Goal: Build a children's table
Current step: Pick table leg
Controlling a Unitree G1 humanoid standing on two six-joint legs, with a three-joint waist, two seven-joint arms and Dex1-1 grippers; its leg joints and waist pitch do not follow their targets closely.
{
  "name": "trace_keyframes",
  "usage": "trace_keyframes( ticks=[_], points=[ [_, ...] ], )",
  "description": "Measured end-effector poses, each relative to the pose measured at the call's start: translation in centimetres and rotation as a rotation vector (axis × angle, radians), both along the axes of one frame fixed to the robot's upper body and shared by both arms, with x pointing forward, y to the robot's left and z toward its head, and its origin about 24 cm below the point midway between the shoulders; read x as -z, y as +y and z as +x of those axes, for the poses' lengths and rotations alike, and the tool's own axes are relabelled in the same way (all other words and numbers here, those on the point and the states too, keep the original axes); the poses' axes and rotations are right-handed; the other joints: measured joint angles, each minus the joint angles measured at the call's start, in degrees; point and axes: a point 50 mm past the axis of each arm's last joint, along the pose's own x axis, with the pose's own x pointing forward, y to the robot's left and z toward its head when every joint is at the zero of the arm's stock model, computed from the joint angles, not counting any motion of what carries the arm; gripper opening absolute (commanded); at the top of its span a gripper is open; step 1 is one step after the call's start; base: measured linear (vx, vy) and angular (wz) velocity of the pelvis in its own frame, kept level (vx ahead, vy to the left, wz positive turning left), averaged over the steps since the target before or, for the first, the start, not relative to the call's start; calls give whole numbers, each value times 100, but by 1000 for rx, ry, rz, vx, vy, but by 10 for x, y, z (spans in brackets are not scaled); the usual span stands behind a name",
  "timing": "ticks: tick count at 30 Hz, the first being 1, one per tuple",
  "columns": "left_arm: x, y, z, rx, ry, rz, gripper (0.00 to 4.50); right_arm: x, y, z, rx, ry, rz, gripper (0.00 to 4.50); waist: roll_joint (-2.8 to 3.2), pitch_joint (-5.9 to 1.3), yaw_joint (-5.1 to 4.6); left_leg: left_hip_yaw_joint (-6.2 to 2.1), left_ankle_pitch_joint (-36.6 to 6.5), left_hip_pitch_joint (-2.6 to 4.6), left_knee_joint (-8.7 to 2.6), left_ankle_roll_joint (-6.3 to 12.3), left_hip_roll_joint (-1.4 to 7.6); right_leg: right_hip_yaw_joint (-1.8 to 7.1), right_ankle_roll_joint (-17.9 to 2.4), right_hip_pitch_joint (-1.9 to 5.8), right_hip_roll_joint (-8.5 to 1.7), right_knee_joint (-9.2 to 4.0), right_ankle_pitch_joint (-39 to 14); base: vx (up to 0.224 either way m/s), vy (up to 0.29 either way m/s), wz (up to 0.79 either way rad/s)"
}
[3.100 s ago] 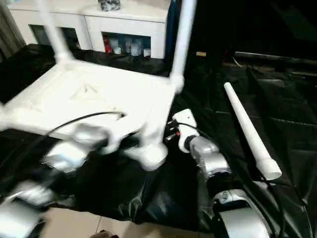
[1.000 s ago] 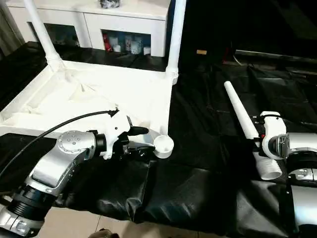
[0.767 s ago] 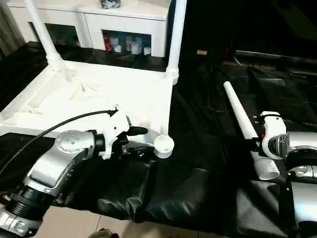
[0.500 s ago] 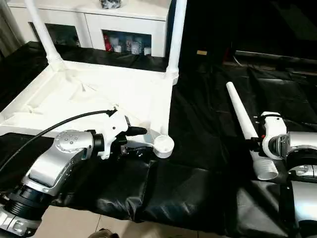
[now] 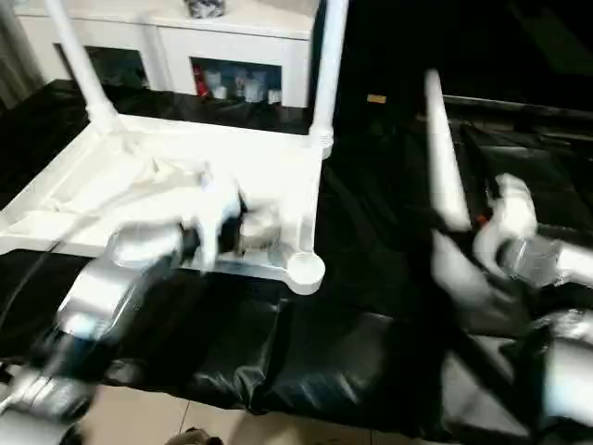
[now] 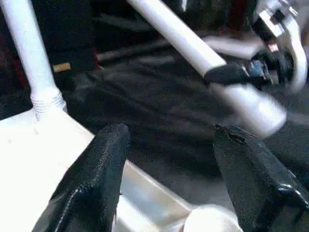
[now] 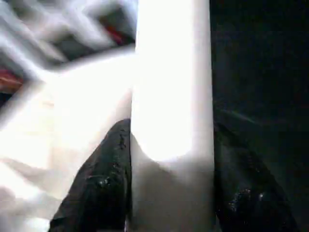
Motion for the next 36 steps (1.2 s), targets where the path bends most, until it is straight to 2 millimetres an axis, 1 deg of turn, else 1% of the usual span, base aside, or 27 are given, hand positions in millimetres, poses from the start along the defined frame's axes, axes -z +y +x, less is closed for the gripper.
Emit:
trace_keyframes(
  ticks=[2,3,4,5,6,7,8,11,13,17,20,22,26,27,30,33,35,36],
  points=[
    [0,-2,1,-2,29,-43,320,-4,9,-2,-55,-67,58,183,1,0,52,2,0,-4,1,0,2,-1,0,-3,1,-1,0,0,0,0],
    [-1,-3,1,1,55,-83,320,-7,12,-7,-81,-109,87,183,0,1,77,4,0,-9,1,0,4,-2,0,-4,1,-3,0,0,0,0],
    [-1,-3,2,-2,70,-107,320,-9,18,-8,-116,-141,121,183,0,0,93,5,0,-8,2,0,6,-2,0,-4,1,-3,0,0,0,0],
    [-4,-8,5,1,110,-165,320,-13,28,-17,-180,-204,170,183,-1,1,150,8,1,-16,3,1,13,-10,0,-4,1,-7,-1,0,0,0],
    [-7,-10,8,0,132,-201,320,-15,39,-21,-236,-237,208,183,0,1,185,14,0,-12,5,1,17,-9,0,-4,1,-6,-1,0,0,0],
    [-12,-13,9,8,141,-228,320,-16,48,-22,-282,-254,233,183,1,1,197,15,0,-13,7,1,17,-8,-1,-4,0,-6,0,0,0,0],
    [-20,-20,11,29,152,-271,320,-17,54,-25,-316,-264,245,183,2,0,235,16,0,-14,11,1,16,-8,-1,-2,-3,-7,0,0,0,0],
    [-30,-30,10,76,169,-346,320,-19,65,-31,-388,-282,247,183,1,0,276,17,-10,-11,15,-16,16,-8,2,9,-4,-9,-1,0,0,0],
    [-29,-33,10,90,189,-364,320,-16,71,-34,-415,-283,258,183,1,0,273,17,-10,-10,15,-16,16,-8,3,12,-4,-11,-1,0,0,0],
    [-27,-43,5,143,246,-392,320,-6,87,-44,-481,-233,279,183,1,1,258,16,-10,-16,14,-15,16,-8,8,9,-4,-18,-1,0,0,0],
    [-27,-48,2,180,280,-412,320,-10,93,-45,-512,-236,269,183,0,1,249,16,-10,-17,9,-16,16,-9,25,11,-4,-31,-3,0,0,0],
    [-27,-49,1,187,287,-417,320,-12,95,-46,-527,-243,267,183,0,1,242,16,-10,-16,5,-16,16,-9,32,12,-3,-36,-5,0,0,0],
    [-28,-48,1,195,293,-422,320,-10,100,-46,-549,-229,266,183,0,1,239,16,-10,-16,-1,-16,15,-9,33,11,-3,-44,-2,0,0,0],
    [-28,-49,0,198,298,-422,291,-10,100,-46,-552,-227,265,183,0,1,239,16,-10,-17,-3,-16,14,-9,32,11,-3,-46,-1,0,0,0],
    [-28,-48,0,202,303,-429,280,-10,101,-46,-556,-226,264,183,0,1,242,16,-10,-17,-7,-16,13,-9,31,11,-3,-49,0,0,0,0],
    [-29,-46,0,214,305,-437,244,-12,102,-47,-562,-235,259,183,0,1,243,17,-10,-17,-12,-15,13,-9,29,11,-3,-51,1,0,0,0],
    [-30,-45,-1,225,306,-444,229,-13,103,-47,-570,-240,252,183,0,1,242,17,-9,-17,-15,-15,13,-9,25,11,-3,-52,3,0,0,0],
    [-30,-45,-2,229,308,-452,229,-14,103,-47,-573,-241,250,183,-1,1,242,17,-9,-17,-15,-15,13,-9,25,11,-3,-53,3,0,0,0]
  ],
)
